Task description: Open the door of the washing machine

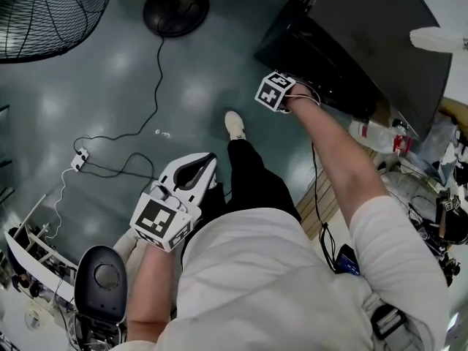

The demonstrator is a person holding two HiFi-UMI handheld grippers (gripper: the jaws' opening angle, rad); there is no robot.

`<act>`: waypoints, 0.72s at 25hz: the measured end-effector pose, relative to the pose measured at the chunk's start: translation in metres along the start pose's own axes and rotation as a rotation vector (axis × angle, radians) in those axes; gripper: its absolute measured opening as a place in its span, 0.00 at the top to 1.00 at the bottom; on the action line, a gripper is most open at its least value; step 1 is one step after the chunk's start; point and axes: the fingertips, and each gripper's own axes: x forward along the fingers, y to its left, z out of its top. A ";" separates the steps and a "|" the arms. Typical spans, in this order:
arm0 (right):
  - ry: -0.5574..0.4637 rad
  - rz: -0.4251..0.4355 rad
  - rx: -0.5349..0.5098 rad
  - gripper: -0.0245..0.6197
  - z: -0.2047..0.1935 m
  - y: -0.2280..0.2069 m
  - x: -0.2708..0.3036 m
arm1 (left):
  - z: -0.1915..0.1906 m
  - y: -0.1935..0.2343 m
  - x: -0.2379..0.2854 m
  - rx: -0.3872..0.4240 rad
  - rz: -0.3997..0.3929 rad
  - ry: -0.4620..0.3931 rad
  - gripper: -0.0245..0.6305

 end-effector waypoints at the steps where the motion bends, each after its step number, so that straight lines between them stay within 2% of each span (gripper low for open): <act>1: -0.002 0.000 -0.003 0.90 -0.001 0.000 0.000 | -0.002 -0.002 0.001 0.001 -0.005 0.004 0.94; 4: 0.006 0.006 -0.010 0.90 -0.003 0.005 0.001 | -0.009 -0.009 -0.001 0.017 -0.024 0.012 0.94; 9: 0.014 0.013 -0.059 0.90 -0.009 0.039 0.007 | -0.027 -0.019 -0.016 0.039 -0.036 0.019 0.94; 18: 0.029 -0.020 -0.113 0.89 -0.021 0.089 0.009 | -0.050 -0.029 -0.055 0.073 -0.041 0.020 0.94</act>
